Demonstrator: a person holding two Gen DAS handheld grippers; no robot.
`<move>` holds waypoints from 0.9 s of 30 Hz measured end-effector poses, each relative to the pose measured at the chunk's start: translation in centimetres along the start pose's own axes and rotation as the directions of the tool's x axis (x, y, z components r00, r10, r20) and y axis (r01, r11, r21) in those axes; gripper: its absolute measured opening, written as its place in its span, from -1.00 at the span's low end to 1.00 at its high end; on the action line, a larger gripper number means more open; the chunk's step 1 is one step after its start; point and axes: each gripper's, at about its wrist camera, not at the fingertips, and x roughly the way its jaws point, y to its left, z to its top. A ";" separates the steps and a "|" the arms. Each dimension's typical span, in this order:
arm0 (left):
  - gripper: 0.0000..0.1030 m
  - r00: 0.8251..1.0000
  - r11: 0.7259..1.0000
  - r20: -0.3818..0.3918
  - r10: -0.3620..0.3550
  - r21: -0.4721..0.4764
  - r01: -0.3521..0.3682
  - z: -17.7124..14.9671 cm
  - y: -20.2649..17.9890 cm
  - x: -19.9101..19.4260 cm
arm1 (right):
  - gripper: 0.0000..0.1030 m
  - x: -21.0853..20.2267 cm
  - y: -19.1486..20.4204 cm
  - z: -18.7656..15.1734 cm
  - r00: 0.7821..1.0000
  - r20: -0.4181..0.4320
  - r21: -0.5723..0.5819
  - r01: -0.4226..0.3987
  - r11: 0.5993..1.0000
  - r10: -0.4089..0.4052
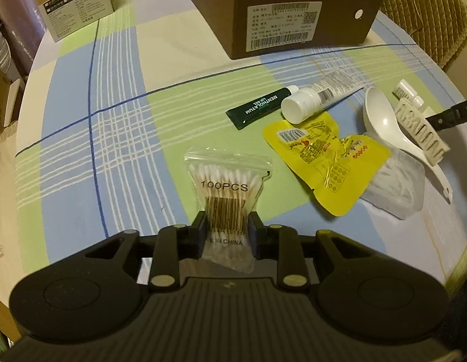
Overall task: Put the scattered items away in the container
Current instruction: 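Carry the white clip and cotton swab bag with both tools into the shoebox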
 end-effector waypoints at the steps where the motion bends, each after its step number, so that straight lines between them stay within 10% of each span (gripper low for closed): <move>1: -0.51 1.000 1.000 0.001 0.000 0.001 0.000 0.0 -0.1 0.1 | -0.57 -0.2 -0.1 -0.1 1.000 0.001 0.001 -0.003 1.000 0.003; 27: -0.60 0.988 0.999 0.148 0.038 0.023 -0.042 2.8 -1.1 -6.1 | -0.57 -5.9 0.4 2.2 0.984 0.075 -0.068 -0.156 0.985 0.161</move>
